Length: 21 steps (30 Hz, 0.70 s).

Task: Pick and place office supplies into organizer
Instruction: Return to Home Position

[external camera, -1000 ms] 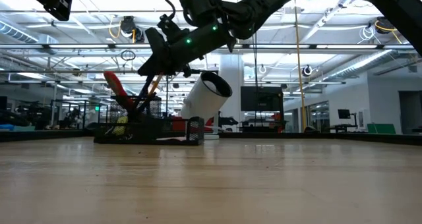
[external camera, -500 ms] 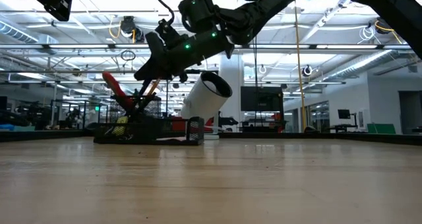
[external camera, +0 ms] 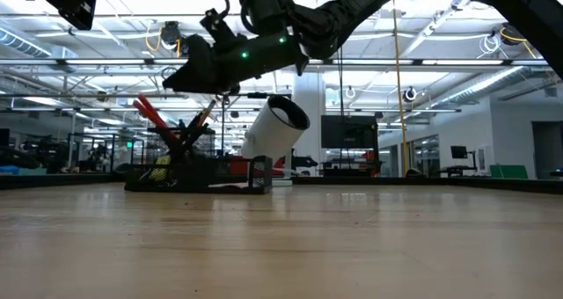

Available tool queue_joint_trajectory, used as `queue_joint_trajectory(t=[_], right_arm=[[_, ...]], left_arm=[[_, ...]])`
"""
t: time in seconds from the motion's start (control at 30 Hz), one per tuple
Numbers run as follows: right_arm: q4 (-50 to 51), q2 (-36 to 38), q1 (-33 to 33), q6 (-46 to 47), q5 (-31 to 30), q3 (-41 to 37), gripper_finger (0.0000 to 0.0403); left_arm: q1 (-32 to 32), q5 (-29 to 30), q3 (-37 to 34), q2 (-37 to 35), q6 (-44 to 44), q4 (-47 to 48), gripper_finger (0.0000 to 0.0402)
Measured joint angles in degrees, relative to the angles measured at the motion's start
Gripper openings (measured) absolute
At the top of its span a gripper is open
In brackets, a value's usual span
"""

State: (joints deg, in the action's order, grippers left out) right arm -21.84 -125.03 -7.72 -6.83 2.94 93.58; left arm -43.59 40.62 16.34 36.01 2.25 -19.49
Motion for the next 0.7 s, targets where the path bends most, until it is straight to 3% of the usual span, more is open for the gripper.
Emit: queue_joint_trajectory(t=[0.27,0.4,0.5,0.6,0.7], right_arm=[[-4.7,1.5,0.2,-2.6,-2.9,0.0,0.0162],[-2.7,2.2,0.6,2.6,-2.8,-0.2,0.0156],[4.6,4.4,1.5,9.1,-2.7,-0.7,0.0156],[11.5,8.0,3.3,7.9,-2.8,-3.2,0.016],[9.8,12.3,6.4,7.4,-2.8,-9.6,0.0162]], left_arm=[[0.0,0.0,0.0,0.0,0.6,0.8,0.0147],[0.0,2.8,0.0,0.0,0.4,0.9,0.0148],[0.1,6.3,0.0,0.0,0.5,1.2,0.0148],[-0.1,6.1,0.0,-0.2,4.0,1.7,0.0147],[-0.1,4.8,0.0,-1.2,3.4,5.2,0.0147]])
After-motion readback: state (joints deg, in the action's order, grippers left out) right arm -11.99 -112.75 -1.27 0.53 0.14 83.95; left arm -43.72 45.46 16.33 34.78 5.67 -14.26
